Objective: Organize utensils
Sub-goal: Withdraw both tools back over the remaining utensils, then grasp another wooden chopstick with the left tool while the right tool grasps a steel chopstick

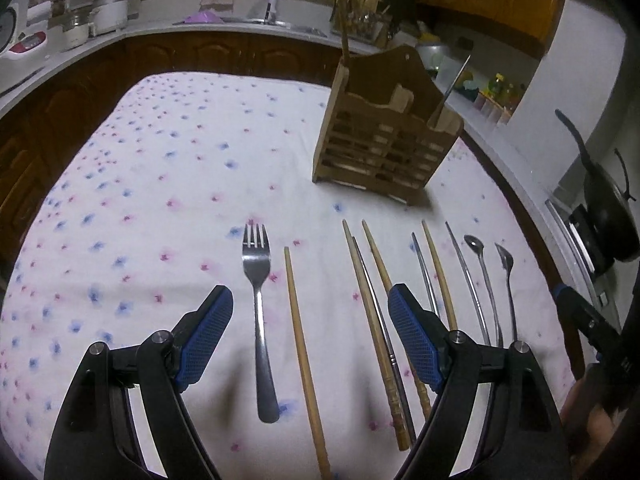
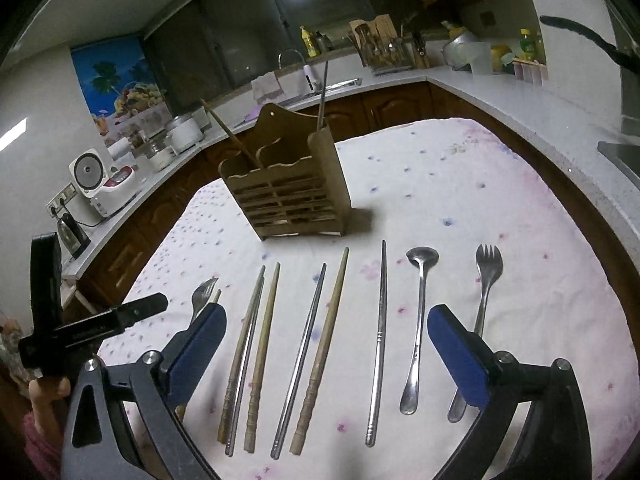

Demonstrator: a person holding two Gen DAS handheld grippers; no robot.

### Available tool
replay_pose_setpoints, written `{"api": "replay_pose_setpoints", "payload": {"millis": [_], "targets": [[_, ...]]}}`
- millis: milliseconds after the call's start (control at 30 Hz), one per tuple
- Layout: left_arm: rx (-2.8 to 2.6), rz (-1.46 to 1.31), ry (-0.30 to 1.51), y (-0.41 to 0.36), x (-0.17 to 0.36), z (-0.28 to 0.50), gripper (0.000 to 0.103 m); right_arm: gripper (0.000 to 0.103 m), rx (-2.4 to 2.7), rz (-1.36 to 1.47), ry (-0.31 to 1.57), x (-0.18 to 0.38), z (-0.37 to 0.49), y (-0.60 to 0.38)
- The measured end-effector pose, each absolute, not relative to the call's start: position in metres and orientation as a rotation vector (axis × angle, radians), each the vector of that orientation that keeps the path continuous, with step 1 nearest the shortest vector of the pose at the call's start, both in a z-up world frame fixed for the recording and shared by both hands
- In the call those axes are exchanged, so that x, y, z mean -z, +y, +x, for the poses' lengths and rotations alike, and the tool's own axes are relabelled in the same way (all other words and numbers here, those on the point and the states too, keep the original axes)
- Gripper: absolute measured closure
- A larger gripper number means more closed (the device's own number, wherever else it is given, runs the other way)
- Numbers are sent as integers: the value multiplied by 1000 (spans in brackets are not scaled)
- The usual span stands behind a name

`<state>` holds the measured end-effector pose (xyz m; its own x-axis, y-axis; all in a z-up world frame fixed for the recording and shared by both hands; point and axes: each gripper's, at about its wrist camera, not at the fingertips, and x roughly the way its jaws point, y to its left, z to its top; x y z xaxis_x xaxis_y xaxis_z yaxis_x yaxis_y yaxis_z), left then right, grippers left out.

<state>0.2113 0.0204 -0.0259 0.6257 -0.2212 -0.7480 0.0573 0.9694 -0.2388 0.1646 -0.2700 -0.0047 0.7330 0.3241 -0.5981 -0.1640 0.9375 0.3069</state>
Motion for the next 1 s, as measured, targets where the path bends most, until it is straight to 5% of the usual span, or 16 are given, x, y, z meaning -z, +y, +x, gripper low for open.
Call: {"api": "replay_pose_setpoints", "payload": {"millis": [400, 533, 700, 867, 1000], "targets": [[164, -183, 943, 8, 41, 246, 22, 3, -287, 255, 750, 17, 199, -273], [183, -182, 963, 5, 44, 262, 33, 18, -288, 251, 790, 25, 219, -270], [214, -166, 1009, -7, 52, 290, 59, 45, -271, 229, 865, 41, 252, -267], [221, -116, 1035, -24, 59, 315, 68, 65, -248, 210, 919, 54, 280, -268], [229, -92, 1078, -33, 68, 330, 73, 69, -234, 196, 943, 59, 294, -270]]}}
